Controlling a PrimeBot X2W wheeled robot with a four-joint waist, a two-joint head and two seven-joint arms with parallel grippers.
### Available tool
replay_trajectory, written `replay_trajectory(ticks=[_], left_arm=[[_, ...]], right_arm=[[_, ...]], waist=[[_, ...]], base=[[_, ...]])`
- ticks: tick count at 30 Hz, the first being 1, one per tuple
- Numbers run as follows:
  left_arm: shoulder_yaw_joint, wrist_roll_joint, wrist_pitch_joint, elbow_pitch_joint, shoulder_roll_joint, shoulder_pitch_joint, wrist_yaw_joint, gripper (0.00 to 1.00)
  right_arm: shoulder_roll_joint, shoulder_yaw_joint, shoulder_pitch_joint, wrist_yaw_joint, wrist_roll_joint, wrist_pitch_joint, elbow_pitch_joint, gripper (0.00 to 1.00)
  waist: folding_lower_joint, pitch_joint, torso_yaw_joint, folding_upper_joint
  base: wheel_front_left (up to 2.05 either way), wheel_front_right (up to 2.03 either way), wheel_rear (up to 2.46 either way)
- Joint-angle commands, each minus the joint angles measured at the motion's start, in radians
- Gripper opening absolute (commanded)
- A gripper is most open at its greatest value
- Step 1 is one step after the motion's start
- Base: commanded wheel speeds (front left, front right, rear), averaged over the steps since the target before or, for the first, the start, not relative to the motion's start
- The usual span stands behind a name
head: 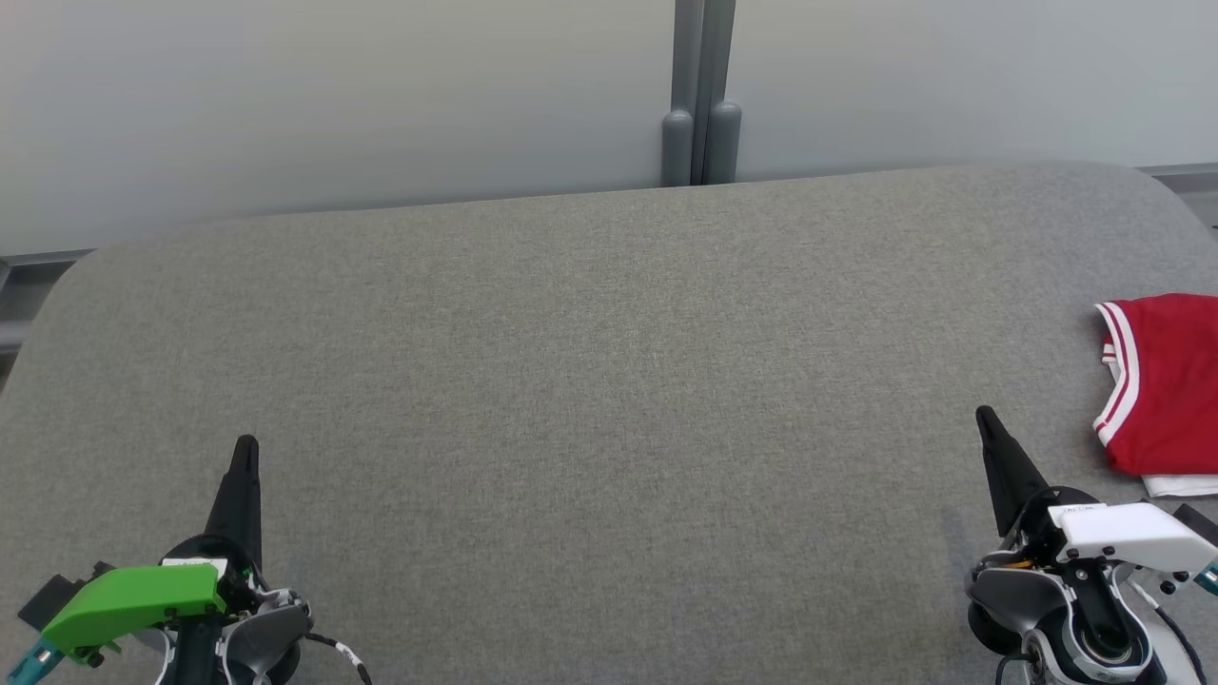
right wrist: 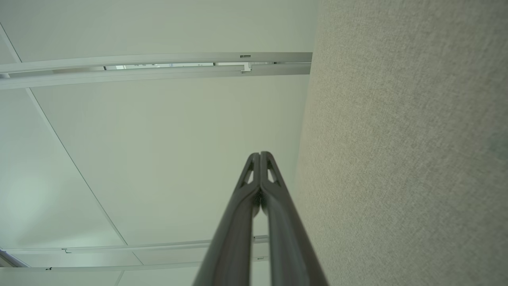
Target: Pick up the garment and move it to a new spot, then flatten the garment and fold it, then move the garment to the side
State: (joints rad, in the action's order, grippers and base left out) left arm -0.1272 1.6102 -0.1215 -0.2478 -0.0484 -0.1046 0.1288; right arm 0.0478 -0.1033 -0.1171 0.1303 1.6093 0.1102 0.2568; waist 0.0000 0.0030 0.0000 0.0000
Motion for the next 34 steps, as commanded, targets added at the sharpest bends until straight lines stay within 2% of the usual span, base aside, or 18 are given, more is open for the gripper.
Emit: replay_trajectory(ticks=[1,34], left_arm=[[-0.002,0.002,0.002,0.0,0.0,-0.013,0.006,0.0],[-0.001,0.002,0.002,0.0,0.0,-0.013,0.006,0.0]], right_arm=[[0.005,0.001,-0.01,0.001,0.007,0.004,0.002,0.0],[0.005,0.001,-0.01,0.001,0.007,0.003,0.002,0.0]], waist=[[0.0,0.0,0.0,0.0],[0.0,0.0,0.0,0.0]], base=[[0.0,0.0,0.0],[0.0,0.0,0.0]])
